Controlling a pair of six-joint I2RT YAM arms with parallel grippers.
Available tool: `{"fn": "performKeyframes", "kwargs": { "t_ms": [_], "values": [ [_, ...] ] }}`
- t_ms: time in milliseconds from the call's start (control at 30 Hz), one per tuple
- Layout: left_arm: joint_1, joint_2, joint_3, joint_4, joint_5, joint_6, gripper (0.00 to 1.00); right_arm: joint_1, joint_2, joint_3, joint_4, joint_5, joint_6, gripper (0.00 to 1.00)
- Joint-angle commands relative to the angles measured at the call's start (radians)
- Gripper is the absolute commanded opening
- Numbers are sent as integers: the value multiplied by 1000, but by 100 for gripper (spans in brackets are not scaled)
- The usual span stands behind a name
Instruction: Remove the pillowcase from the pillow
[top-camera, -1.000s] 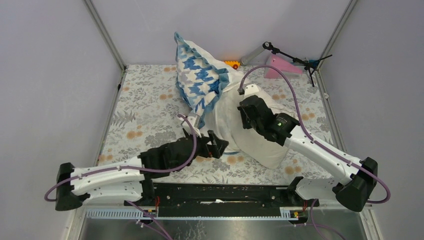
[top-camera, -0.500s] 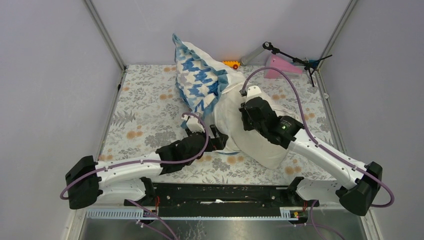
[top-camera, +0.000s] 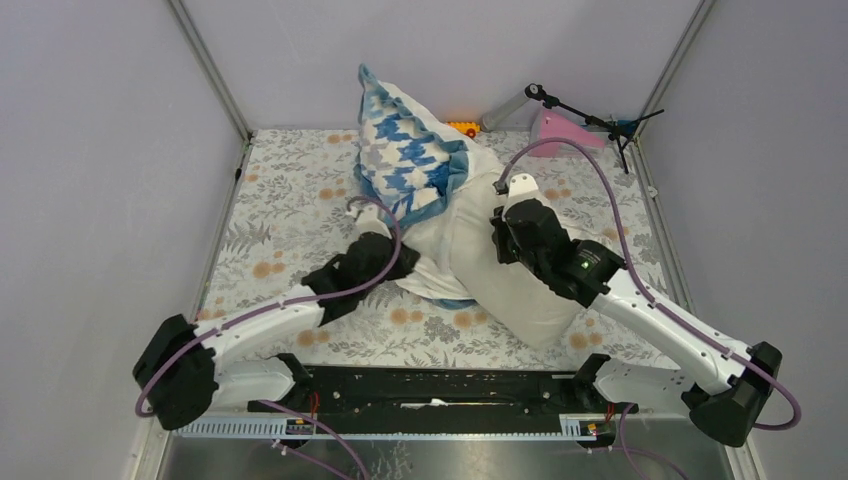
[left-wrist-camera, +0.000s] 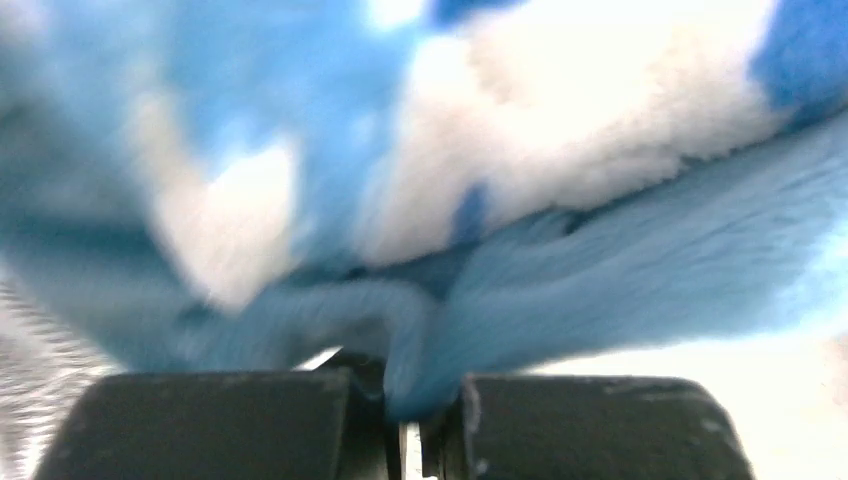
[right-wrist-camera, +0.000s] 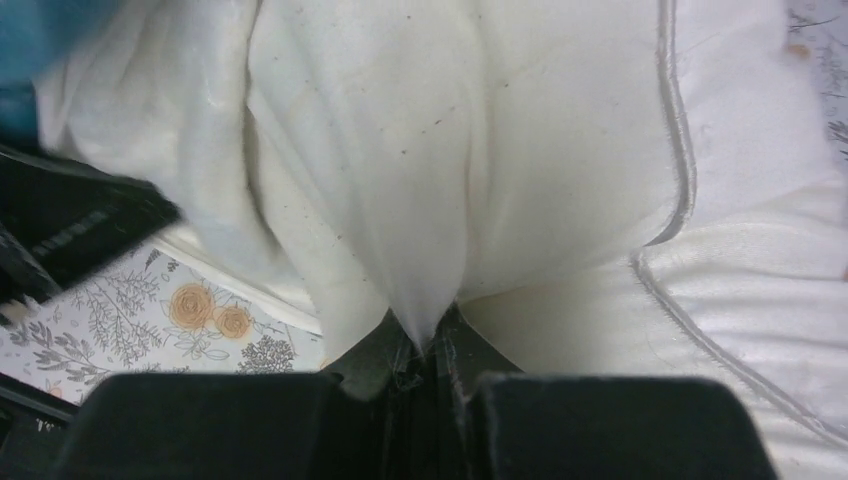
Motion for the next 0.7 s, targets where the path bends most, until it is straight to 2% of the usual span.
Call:
{"fn": "performKeyframes", "kwargs": {
  "t_ms": [0,100,200,300,400,533,600,633,667],
  "values": [
    [134,-181,28,-154,-85,82,0,-57,-98,4,-16,140,0,0],
    [213,-295,67,-249,-161,139,0,-118,-187,-33,14,278,36,0],
    [268,-341,133,-343,-219,176,0,-175,-280,-94,89,327,53,0],
    [278,-366,190,-450,-332,149,0,-197,-313,-121,125,372,50,0],
    [278,-406,190,-472,-347,137,0,-205,-261,-105,117,327,44,0],
    [278,-412,144,-378,-178,163,0,-209,-117,-56,87,122,47,0],
    [278,-387,126,-332,-74,186,0,-210,-44,-20,73,-2,49,9],
    [278,-366,126,-321,-34,193,0,-210,-13,6,66,-57,47,26],
    [278,-342,132,-320,1,201,0,-210,11,22,62,-106,44,51]
  ]
}}
